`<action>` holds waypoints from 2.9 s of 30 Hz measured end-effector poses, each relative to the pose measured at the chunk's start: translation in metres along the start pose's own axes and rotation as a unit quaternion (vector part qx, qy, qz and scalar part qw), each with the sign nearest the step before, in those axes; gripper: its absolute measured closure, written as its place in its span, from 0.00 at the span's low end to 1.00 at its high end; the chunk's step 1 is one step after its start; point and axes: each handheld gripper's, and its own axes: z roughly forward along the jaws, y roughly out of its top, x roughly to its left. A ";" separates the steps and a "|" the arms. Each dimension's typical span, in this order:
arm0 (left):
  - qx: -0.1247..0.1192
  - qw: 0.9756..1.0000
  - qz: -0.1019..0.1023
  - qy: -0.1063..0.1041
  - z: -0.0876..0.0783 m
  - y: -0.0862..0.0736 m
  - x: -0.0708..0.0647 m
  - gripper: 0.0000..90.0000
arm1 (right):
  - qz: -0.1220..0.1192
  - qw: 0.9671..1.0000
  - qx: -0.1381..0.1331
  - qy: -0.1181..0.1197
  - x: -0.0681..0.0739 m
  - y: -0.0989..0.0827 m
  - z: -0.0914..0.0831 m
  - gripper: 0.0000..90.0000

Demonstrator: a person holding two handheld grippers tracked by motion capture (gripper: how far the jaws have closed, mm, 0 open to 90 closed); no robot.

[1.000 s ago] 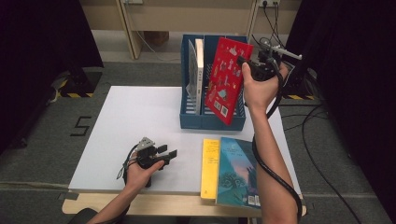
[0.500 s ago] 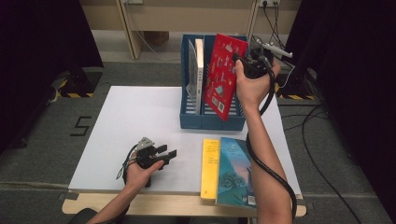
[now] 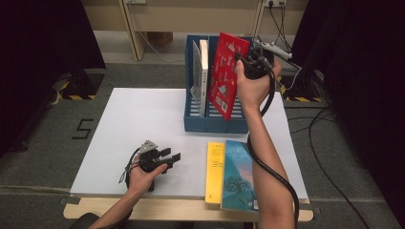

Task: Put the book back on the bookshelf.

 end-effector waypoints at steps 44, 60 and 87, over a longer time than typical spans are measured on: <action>-0.002 1.000 0.007 0.005 -0.001 0.000 0.000 0.46 | -0.030 0.999 -0.018 -0.029 0.009 -0.012 0.041 0.89; -0.001 1.000 0.006 0.005 -0.002 0.000 0.001 0.46 | -0.045 0.998 -0.017 -0.036 0.010 -0.023 0.055 0.89; -0.002 1.000 0.002 0.003 -0.002 0.000 0.002 0.46 | -0.069 0.996 -0.040 -0.046 0.010 -0.036 0.067 0.89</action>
